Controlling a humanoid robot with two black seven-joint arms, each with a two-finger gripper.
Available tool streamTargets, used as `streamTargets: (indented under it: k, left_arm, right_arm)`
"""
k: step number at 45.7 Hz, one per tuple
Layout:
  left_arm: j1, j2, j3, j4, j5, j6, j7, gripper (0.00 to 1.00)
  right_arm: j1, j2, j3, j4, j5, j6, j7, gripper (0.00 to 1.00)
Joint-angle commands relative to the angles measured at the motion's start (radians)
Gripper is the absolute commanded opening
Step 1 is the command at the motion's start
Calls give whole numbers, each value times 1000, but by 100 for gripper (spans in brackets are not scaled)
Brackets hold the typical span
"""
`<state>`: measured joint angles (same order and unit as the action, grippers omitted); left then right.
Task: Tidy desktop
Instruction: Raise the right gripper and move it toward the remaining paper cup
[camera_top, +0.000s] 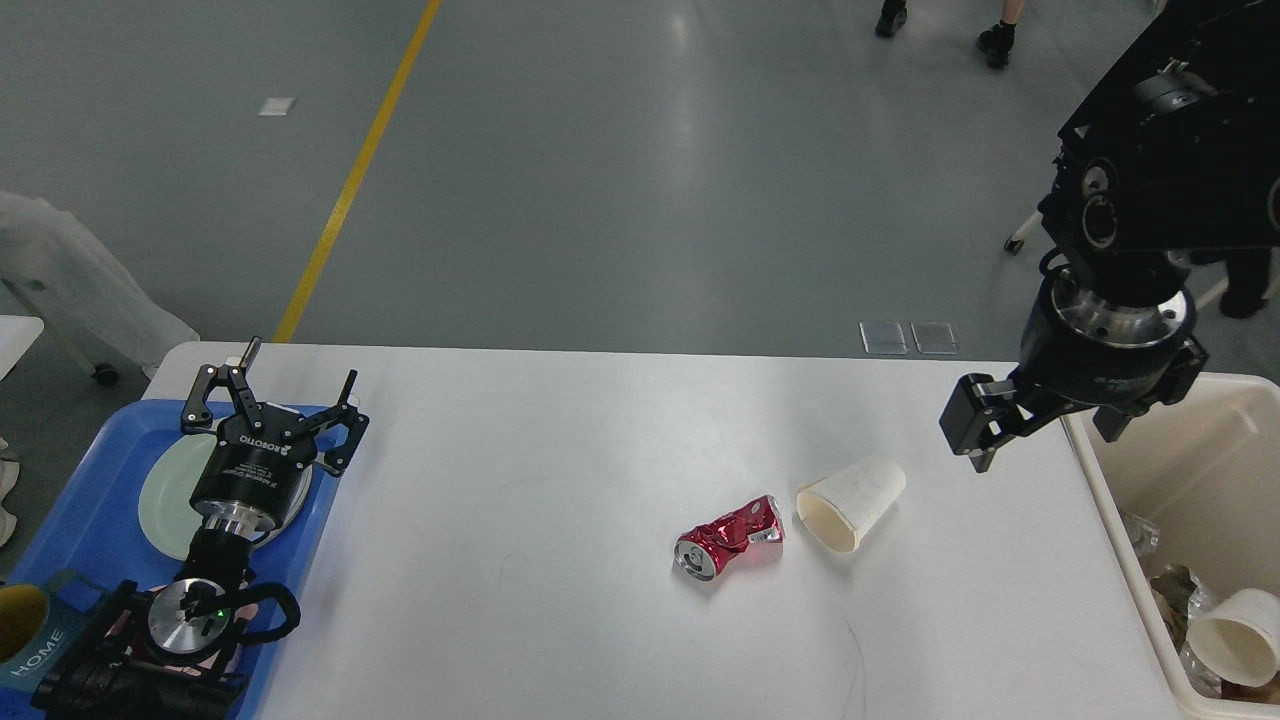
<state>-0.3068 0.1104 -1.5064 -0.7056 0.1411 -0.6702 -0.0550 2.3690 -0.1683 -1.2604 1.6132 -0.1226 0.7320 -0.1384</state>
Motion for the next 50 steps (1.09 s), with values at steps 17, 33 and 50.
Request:
streamTargets:
  k: [17, 33, 50]
  left_arm:
    - [0, 0, 0, 0, 0, 0, 3, 97]
    - [0, 0, 0, 0, 0, -2, 3, 97]
    - [0, 0, 0, 0, 0, 0, 3, 97]
  right_arm:
    - [-126, 38, 56, -18, 135, -189, 0, 100]
    - [-269, 39, 55, -93, 569, -440, 0, 100]
    - [-540, 35, 130, -309, 736, -557, -1, 100]
